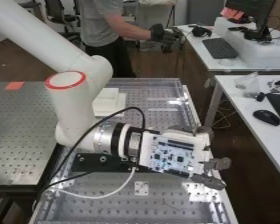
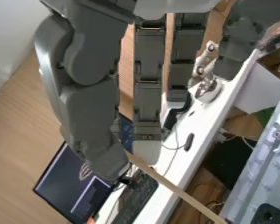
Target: Grab the chopstick and place it in the clear container
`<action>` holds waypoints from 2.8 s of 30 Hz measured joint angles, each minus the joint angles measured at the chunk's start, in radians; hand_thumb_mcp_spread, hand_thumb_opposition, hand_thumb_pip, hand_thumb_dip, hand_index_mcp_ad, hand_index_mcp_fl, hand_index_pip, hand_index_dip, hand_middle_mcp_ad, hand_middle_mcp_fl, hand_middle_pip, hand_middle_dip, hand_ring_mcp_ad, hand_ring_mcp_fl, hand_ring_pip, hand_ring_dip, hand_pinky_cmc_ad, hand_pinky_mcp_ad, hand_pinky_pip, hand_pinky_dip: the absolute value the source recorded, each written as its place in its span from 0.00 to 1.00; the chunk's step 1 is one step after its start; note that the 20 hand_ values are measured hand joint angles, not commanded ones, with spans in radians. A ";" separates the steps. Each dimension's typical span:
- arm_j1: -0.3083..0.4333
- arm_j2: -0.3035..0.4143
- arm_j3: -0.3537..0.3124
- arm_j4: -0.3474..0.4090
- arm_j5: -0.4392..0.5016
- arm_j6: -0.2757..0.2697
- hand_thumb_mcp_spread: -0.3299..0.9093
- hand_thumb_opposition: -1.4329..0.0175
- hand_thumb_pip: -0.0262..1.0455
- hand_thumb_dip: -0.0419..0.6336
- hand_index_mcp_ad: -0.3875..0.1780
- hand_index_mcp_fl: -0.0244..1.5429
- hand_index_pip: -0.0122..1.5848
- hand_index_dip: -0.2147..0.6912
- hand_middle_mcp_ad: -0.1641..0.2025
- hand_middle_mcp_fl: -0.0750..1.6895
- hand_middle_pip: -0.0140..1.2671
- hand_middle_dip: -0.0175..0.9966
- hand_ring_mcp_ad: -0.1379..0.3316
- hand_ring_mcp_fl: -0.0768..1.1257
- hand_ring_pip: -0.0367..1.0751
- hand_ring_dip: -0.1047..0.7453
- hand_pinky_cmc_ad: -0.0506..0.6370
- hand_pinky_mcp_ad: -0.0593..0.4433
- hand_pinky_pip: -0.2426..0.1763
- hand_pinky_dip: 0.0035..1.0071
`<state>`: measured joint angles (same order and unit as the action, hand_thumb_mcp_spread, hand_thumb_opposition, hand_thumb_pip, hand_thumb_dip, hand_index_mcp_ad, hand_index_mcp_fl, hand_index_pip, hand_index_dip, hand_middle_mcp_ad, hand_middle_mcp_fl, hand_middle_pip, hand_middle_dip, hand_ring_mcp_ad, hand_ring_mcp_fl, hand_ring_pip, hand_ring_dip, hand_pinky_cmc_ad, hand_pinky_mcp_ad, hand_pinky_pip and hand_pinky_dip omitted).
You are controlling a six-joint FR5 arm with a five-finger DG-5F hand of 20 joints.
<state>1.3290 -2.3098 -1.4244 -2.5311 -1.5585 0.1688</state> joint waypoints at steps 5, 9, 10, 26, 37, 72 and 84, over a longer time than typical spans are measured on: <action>0.000 0.000 0.003 0.002 -0.001 -0.005 0.82 0.27 0.39 0.58 0.27 0.69 0.41 0.68 0.29 0.76 0.16 0.80 0.40 0.47 0.13 0.66 0.67 0.77 0.55 0.14; 0.000 0.000 0.005 0.002 -0.002 -0.007 0.84 0.26 0.39 0.58 0.35 0.69 0.40 0.68 0.23 0.76 0.15 0.80 0.40 0.47 0.14 0.67 0.67 0.77 0.55 0.14; 0.000 0.000 0.005 0.002 -0.002 -0.008 0.84 0.26 0.39 0.58 0.37 0.69 0.40 0.68 0.23 0.76 0.15 0.80 0.40 0.47 0.14 0.67 0.67 0.77 0.55 0.14; -0.007 0.024 0.057 -0.040 -0.033 -0.043 0.85 0.26 0.39 0.58 0.45 0.71 0.38 0.69 0.05 0.77 0.15 0.80 0.41 0.49 0.14 0.67 0.67 0.77 0.55 0.15; -0.009 0.081 0.066 -0.086 -0.041 -0.090 0.86 0.27 0.39 0.58 0.45 0.73 0.37 0.73 0.05 0.78 0.15 0.81 0.40 0.49 0.14 0.67 0.67 0.77 0.55 0.15; 0.144 0.308 -0.149 0.025 0.007 -0.274 0.86 0.27 0.39 0.57 0.45 0.74 0.35 0.73 0.05 0.78 0.15 0.81 0.40 0.50 0.14 0.67 0.67 0.77 0.55 0.15; 0.221 0.353 -0.200 0.024 0.007 -0.349 0.86 0.27 0.39 0.58 0.45 0.74 0.34 0.74 0.05 0.78 0.15 0.81 0.40 0.50 0.14 0.67 0.68 0.77 0.55 0.15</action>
<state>1.5499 -1.9569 -1.6247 -2.5076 -1.5511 -0.1801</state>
